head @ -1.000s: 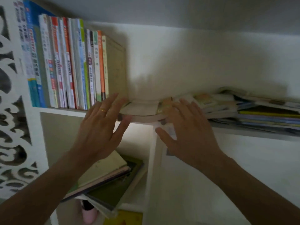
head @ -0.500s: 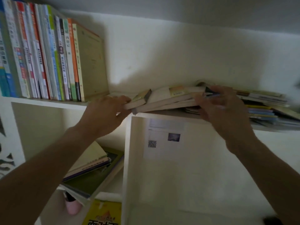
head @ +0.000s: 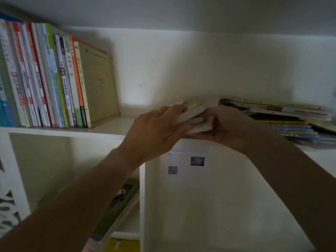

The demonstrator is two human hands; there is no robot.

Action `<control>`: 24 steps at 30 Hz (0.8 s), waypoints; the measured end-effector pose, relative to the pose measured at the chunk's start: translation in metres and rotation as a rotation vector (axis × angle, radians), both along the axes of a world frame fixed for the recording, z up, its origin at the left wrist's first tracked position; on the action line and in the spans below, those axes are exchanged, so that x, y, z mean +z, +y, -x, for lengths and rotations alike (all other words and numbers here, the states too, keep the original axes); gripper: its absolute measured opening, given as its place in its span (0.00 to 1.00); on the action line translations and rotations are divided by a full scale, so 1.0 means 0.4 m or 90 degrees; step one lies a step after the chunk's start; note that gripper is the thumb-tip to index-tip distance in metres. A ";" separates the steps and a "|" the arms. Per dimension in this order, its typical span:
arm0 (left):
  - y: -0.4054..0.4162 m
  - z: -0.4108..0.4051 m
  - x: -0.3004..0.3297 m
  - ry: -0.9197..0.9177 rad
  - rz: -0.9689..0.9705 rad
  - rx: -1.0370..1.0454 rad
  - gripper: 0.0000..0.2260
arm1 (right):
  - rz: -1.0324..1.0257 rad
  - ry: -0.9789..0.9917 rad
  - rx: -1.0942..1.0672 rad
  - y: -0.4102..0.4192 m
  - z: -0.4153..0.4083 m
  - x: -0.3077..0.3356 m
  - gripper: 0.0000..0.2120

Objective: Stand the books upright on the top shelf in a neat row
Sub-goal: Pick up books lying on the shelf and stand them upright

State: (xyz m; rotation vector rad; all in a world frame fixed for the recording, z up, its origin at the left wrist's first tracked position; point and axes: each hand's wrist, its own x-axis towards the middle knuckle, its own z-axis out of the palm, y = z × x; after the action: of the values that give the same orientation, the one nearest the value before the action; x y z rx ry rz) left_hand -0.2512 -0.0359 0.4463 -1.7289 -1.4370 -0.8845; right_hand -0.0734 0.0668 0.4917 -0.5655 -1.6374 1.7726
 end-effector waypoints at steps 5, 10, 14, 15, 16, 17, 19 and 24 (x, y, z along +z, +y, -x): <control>0.012 0.055 0.048 0.036 0.032 0.104 0.45 | 0.010 0.046 0.013 0.005 -0.008 -0.003 0.14; 0.021 0.096 0.024 -0.043 -0.101 0.122 0.25 | -0.004 0.105 0.066 -0.033 0.031 0.043 0.22; 0.004 0.120 0.017 -0.471 -0.205 -0.027 0.19 | -0.016 0.051 0.021 -0.068 0.125 0.054 0.18; -0.008 0.120 0.024 -0.597 -0.250 -0.083 0.15 | 0.002 0.032 0.007 -0.076 0.151 0.048 0.17; -0.024 0.122 0.032 -0.723 -0.298 -0.144 0.11 | 0.025 0.018 -0.003 -0.084 0.176 0.043 0.17; -0.038 0.125 0.042 -0.843 -0.340 -0.215 0.10 | 0.044 0.010 -0.017 -0.089 0.199 0.039 0.17; -0.063 0.136 0.053 -1.034 -0.389 -0.371 0.15 | 0.068 0.011 -0.048 -0.091 0.237 0.038 0.22; -0.101 0.154 0.041 -1.059 -0.272 -0.570 0.17 | 0.096 0.035 0.063 -0.103 0.331 0.042 0.38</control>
State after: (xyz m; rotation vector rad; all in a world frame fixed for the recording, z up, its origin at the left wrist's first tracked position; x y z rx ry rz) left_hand -0.3128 -0.0765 0.4628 -1.0291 -0.9024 -3.2726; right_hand -0.2057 0.0254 0.5086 -0.5055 -1.5259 1.9793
